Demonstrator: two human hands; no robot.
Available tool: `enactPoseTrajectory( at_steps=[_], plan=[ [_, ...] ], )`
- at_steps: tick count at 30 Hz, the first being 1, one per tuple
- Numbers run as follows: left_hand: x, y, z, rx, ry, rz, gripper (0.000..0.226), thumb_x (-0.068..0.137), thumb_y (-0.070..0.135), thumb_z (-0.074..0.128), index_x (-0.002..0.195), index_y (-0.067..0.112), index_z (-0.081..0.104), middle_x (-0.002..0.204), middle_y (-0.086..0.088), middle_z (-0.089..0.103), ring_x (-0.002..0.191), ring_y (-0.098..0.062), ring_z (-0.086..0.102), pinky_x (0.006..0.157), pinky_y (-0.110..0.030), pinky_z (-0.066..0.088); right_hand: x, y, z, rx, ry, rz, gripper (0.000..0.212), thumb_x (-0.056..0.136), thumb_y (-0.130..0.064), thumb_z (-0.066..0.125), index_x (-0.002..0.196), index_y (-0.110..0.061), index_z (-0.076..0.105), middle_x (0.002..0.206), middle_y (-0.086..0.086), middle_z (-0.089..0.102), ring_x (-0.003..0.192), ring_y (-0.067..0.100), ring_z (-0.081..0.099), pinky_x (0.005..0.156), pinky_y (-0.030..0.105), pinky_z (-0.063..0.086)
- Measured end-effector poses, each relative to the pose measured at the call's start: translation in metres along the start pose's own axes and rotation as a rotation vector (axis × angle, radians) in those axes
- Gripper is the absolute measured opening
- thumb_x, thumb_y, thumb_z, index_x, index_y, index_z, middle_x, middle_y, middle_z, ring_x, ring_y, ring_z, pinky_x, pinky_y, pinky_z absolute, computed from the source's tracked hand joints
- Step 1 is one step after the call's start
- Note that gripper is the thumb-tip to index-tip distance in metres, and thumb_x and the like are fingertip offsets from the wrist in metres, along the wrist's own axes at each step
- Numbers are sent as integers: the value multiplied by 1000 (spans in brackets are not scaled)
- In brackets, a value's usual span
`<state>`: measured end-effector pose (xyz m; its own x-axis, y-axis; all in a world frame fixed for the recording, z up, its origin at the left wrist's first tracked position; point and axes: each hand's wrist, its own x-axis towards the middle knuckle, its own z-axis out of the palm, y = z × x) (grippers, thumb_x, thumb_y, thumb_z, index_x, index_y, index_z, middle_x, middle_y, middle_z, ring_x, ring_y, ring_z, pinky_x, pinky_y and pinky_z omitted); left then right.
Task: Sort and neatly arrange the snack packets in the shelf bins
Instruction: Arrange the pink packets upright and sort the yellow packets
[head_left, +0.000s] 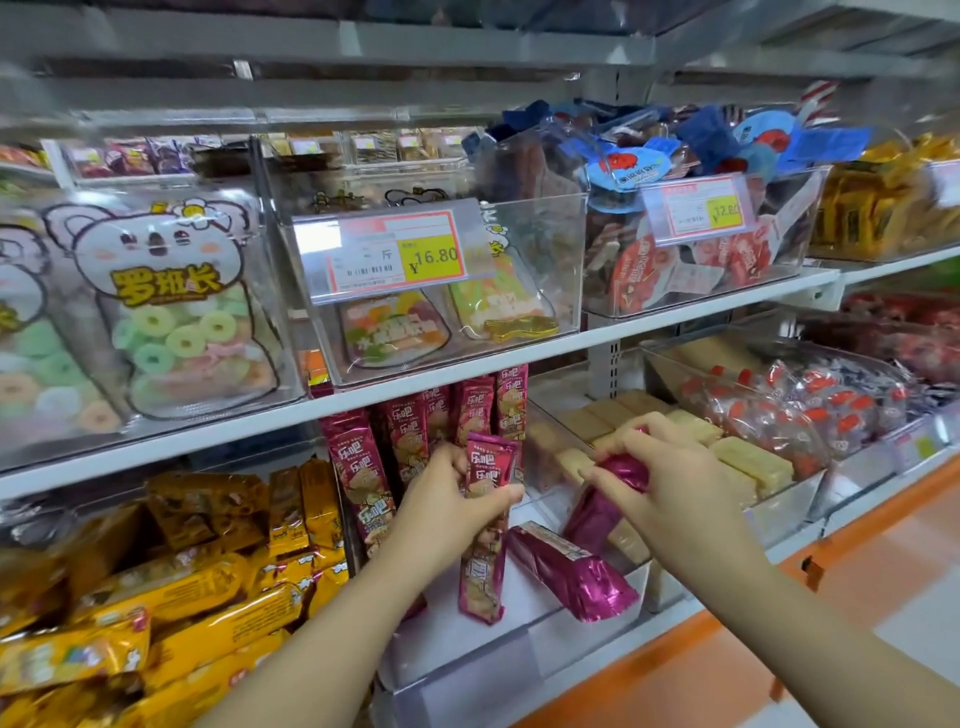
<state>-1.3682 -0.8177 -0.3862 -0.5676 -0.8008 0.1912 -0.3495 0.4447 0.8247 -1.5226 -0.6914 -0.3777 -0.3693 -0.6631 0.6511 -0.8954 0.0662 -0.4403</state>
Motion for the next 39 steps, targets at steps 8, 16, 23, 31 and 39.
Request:
enactPoseTrajectory(
  at_steps=[8,16,23,31,39],
  plan=[
    [28,-9,2,-50,-138,-101,15,90,12,62,99,17,51,81,5,65,57,-6,67,50,-16,49,11,4,14,159,-257,97,58,78,-8,70,127,-30,47,99,-10,55,75,-1,50,67,7,38],
    [39,-15,4,46,-154,-75,22,89,14,63,109,22,57,88,15,59,76,-5,58,68,-16,45,22,4,32,201,-204,187,70,86,-19,67,142,-29,27,73,-14,51,57,1,51,50,8,37],
    [52,-10,15,70,-140,-98,38,92,23,59,128,24,47,110,3,60,97,-15,56,80,-23,41,32,10,43,226,-111,259,81,78,-28,75,143,-20,27,94,-4,56,74,12,58,59,14,37],
    [71,-12,31,92,-227,-116,44,96,27,51,138,23,36,133,-1,54,119,-20,52,103,-37,41,53,27,51,286,-101,326,48,70,-35,80,104,-22,48,86,-6,65,72,11,60,56,12,39],
    [78,-16,34,168,-249,-154,50,99,33,44,144,26,25,142,-2,44,123,-21,47,98,-27,39,62,35,50,443,-186,353,38,77,-20,76,109,-14,56,90,-4,70,74,12,68,74,31,56]
  ],
)
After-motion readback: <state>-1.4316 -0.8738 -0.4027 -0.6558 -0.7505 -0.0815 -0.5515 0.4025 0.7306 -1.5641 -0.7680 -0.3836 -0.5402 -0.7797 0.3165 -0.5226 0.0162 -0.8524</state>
